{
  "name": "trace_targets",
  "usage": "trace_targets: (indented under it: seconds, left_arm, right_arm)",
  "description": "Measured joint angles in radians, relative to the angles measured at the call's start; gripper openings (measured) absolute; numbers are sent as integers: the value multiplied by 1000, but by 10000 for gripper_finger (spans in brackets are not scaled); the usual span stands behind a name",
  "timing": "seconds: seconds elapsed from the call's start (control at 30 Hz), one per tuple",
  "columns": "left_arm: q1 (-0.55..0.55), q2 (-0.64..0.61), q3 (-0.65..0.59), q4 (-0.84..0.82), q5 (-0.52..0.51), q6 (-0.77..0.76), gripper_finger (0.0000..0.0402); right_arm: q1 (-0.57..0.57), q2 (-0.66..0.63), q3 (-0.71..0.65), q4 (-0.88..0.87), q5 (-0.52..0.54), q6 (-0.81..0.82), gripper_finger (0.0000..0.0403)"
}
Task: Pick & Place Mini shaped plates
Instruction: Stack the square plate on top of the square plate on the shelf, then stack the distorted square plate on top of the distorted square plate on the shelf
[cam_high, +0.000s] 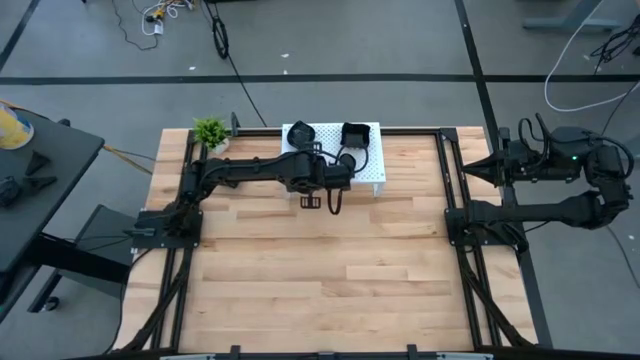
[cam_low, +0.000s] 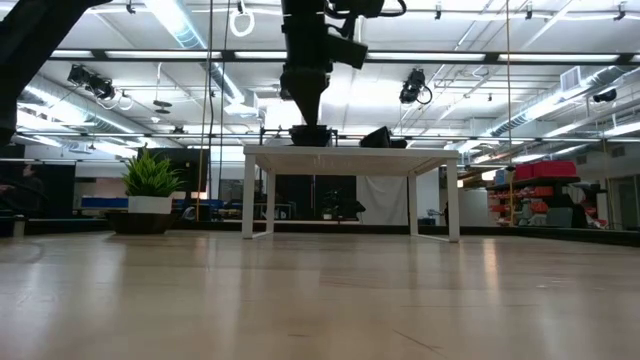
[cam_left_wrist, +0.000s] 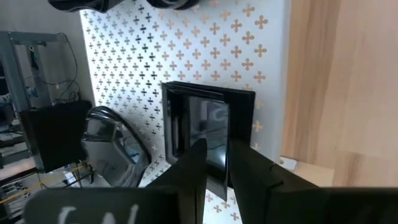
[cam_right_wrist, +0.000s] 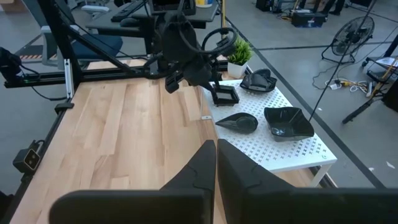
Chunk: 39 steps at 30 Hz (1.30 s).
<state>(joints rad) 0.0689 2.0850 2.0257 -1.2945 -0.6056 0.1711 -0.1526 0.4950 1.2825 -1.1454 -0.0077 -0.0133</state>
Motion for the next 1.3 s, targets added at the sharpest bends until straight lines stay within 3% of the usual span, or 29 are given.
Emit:
trace_targets:
  seconds: [0.47,0.7,0.97,1.3]
  left_arm:
    - [9,0,18,-55,56,0,73]
    - [6,0,91,-229,51,-30,73]
    - [6,-36,122,-276,196,-61,73]
    - [2,-169,-129,-258,205,-116,73]
  right_arm:
    - [0,0,0,0,0,0,20]
    - [0,0,0,0,0,0,20]
    - [0,0,0,0,0,0,20]
    - [0,0,0,0,0,0,20]
